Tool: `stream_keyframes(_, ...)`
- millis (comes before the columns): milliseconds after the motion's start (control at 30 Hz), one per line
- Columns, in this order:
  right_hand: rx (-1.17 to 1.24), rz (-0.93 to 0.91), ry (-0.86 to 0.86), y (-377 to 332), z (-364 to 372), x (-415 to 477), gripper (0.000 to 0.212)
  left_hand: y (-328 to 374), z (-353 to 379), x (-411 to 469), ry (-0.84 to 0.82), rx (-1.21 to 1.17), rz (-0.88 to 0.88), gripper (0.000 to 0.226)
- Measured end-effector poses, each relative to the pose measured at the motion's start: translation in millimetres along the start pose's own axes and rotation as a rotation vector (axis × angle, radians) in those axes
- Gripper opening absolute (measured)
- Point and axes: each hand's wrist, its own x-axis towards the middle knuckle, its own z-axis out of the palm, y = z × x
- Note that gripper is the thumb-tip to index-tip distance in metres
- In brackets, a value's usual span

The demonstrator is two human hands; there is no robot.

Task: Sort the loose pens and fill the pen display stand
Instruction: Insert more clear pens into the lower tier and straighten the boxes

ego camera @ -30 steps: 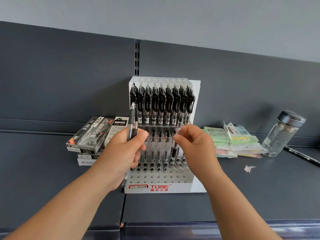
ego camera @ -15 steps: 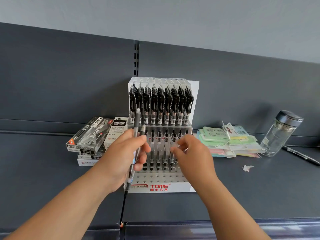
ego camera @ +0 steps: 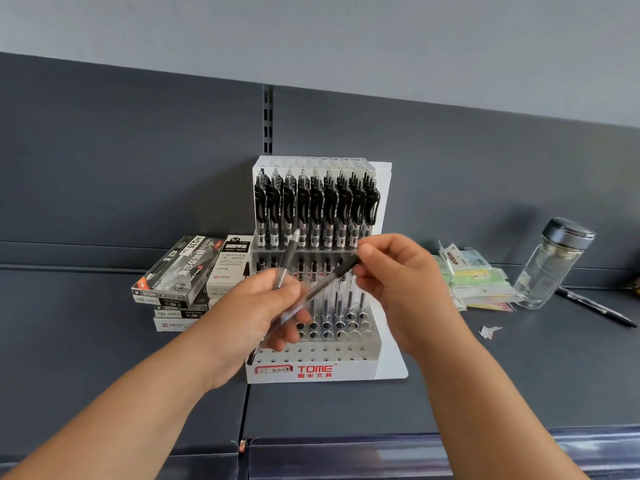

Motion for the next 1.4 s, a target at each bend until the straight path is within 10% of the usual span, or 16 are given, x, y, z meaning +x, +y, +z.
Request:
stream_keyframes(167, 0.052, 0.12, 0.034, 9, -21, 4, 0.017, -1, 2, 5, 0.151, -0.035, 0.019, 0.013)
stream_keyframes(467, -0.898, -0.268, -0.048, 9, -7, -12, 0.01, -2, 12, 12, 0.278, 0.085, 0.151, 0.012)
stream_keyframes(700, -0.735, -0.215, -0.289, 9, 3, -10, 0.011, 4, 23, 7, 0.192, 0.13, 0.244, 0.012)
stream_keyframes(933, -0.43, -0.195, 0.059, 6, -16, 3, 0.019, 3, 15, 11, 0.245, -0.024, 0.078, 0.02)
stream_keyframes(1400, -0.436, -0.168, 0.169, 32, -16, 7, 0.015, 1, 17, 12, 0.213, 0.008, 0.109, 0.017)
